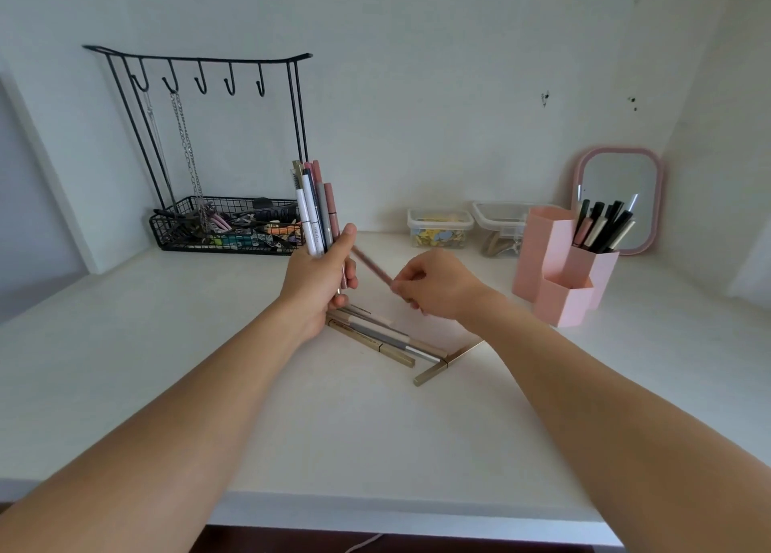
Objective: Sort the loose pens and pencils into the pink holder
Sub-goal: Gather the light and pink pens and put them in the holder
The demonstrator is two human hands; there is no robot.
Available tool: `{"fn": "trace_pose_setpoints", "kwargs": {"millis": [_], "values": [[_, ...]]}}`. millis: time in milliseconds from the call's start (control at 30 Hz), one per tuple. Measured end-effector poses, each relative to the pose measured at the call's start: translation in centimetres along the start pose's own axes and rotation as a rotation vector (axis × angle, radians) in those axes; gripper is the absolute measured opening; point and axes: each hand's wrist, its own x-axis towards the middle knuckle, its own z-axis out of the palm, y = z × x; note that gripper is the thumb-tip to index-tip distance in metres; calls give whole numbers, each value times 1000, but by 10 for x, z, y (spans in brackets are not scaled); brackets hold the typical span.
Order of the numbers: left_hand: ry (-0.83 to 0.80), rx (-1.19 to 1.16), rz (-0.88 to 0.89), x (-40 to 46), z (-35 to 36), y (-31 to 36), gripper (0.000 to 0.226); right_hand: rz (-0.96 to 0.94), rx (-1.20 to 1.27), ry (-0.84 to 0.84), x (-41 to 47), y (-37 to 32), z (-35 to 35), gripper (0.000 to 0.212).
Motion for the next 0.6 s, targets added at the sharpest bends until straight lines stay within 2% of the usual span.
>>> {"fn": "trace_pose_setpoints", "kwargs": {"millis": [100, 200, 367, 600], "values": [[-54, -21, -7, -1, 0, 1, 28, 13, 455, 7, -3, -6, -3, 11], [-134, -7, 20, -4, 0, 2, 29, -79, 697, 5, -6, -14, 2, 9], [-196, -38, 43, -7, 4, 3, 45, -173, 714, -15, -11, -20, 15, 10], [-210, -42, 83, -8, 5, 1, 46, -212, 690, 25, -14, -19, 17, 6]]}}
